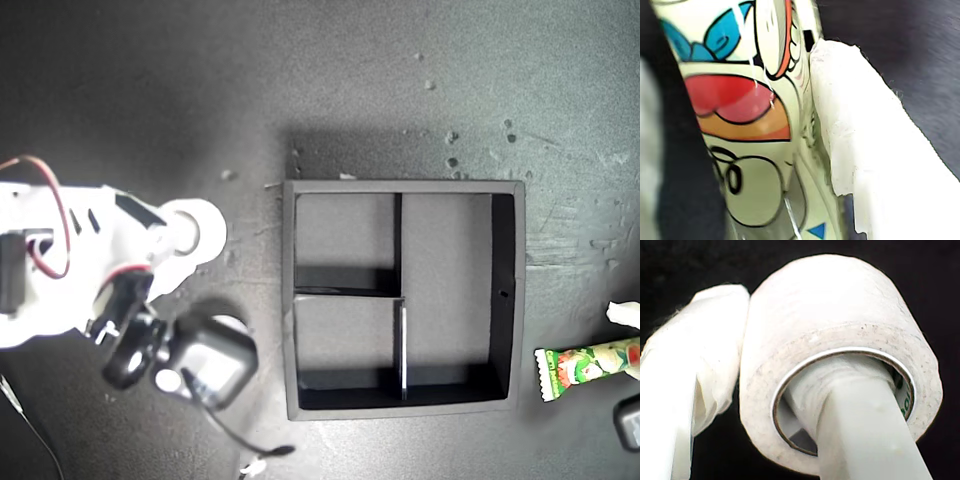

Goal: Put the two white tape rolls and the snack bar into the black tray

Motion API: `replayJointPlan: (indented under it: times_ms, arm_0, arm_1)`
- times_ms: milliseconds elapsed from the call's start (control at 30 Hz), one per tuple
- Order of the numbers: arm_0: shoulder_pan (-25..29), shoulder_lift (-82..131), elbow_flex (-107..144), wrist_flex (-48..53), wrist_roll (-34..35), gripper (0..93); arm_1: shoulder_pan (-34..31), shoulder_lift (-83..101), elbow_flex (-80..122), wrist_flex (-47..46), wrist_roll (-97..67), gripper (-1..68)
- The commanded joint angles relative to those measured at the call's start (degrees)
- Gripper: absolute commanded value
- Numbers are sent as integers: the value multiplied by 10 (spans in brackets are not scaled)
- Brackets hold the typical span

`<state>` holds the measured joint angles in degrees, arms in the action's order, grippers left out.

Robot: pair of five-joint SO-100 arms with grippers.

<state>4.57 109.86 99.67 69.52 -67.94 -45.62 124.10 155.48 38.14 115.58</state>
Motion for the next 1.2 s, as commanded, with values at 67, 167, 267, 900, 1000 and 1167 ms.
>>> replayJointPlan:
  times_ms: [67, 167, 267, 900, 1000, 1167]
  arm_0:
    - [45, 33, -95, 17, 4, 1]
    - [75, 26, -138, 17, -4, 1]
    - [94, 12, -174, 17, -9, 1]
    - [134, -205, -388, 62, -68, 1]
    - [128, -264, -439, 60, -58, 1]
    - [117, -365, -526, 74, -47, 1]
  arm_1:
    - [33, -2, -29, 56, -46, -1]
    - [67, 0, -126, 192, -104, -1]
    - [105, 0, -251, 361, -171, -1]
    - [360, -13, -509, 290, -920, -2]
    - [381, -13, -509, 235, -933, -2]
    - [396, -14, -467, 127, -925, -2]
